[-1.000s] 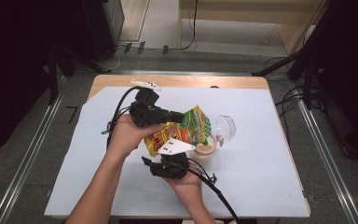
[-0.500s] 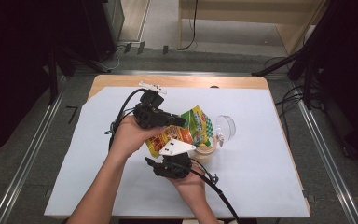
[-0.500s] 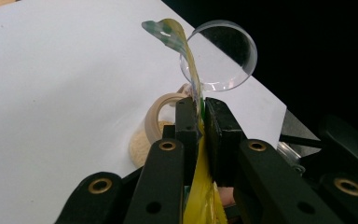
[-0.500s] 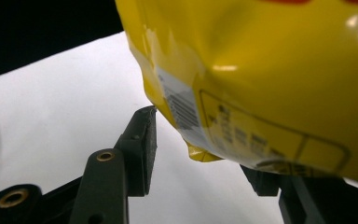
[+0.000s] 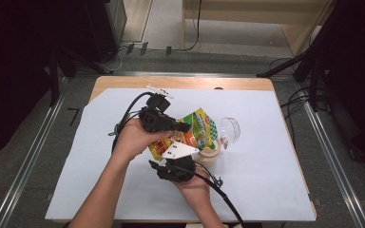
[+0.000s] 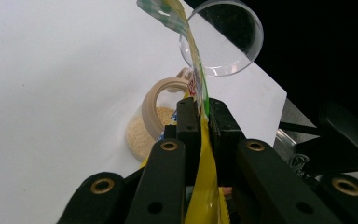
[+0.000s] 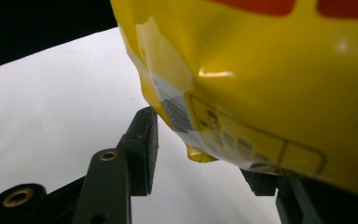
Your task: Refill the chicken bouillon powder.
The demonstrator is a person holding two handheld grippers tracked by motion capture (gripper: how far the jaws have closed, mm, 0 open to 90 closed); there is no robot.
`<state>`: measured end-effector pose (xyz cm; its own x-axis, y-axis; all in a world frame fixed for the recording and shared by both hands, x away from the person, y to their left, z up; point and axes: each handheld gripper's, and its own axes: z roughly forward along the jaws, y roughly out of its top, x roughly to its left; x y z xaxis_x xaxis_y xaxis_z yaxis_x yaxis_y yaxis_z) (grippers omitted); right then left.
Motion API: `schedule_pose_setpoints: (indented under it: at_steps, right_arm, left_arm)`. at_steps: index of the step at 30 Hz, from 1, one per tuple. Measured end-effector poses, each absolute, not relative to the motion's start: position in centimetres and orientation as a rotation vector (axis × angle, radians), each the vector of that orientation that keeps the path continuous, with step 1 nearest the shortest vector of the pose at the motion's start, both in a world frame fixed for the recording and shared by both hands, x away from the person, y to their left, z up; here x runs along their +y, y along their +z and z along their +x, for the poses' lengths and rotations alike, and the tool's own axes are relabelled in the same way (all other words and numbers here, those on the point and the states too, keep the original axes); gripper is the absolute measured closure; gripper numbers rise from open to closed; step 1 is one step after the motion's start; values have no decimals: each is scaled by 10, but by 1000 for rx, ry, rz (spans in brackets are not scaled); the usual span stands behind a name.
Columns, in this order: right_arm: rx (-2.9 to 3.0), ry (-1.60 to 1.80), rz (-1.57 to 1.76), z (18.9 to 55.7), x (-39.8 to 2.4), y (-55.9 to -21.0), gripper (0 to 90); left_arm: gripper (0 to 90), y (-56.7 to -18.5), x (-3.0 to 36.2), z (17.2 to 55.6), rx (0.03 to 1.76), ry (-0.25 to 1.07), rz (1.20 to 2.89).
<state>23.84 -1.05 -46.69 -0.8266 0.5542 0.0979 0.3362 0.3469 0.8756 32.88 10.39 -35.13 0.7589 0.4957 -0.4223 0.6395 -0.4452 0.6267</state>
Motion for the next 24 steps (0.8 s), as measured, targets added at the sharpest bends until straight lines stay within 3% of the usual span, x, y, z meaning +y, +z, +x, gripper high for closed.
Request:
schedule_pose_setpoints:
  at_steps: [24]
  right_arm:
    - [2365,1539,743,237,-8,-472,479]
  left_arm:
    - [887,-352,130,321,796,-218,2094]
